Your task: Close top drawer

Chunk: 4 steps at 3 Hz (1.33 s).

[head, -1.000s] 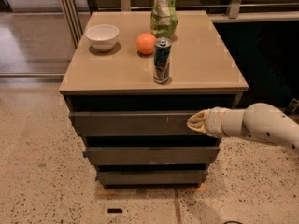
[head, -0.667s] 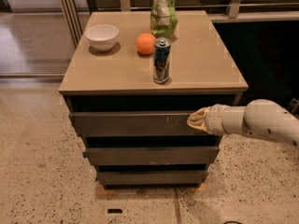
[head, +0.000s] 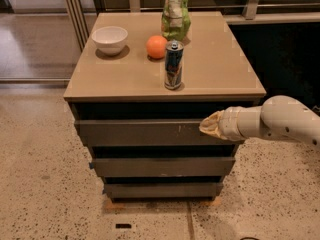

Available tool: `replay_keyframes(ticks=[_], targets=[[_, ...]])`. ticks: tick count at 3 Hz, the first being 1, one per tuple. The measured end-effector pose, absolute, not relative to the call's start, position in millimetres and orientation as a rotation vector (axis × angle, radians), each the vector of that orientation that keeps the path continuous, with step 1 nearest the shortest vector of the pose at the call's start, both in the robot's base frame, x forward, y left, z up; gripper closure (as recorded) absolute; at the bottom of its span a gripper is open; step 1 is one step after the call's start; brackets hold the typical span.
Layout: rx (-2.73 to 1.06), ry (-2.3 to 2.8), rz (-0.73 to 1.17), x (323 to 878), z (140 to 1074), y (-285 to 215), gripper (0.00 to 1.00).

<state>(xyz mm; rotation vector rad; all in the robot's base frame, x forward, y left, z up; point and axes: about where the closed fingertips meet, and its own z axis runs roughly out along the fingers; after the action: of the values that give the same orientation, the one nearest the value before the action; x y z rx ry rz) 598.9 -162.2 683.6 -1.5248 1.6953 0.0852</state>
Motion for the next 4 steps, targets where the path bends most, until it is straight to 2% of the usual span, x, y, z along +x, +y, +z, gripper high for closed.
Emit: replay_keyframes(ticks=[1, 3, 4], targets=[[-1.536, 1.925, 0.381, 546.9, 645.9, -166.8, 1.00], [-1.568, 1.916, 0.412, 538.6, 644.6, -161.7, 1.00], [-1.519, 1.942, 0.491, 525.8, 617.2, -161.3, 1.00]])
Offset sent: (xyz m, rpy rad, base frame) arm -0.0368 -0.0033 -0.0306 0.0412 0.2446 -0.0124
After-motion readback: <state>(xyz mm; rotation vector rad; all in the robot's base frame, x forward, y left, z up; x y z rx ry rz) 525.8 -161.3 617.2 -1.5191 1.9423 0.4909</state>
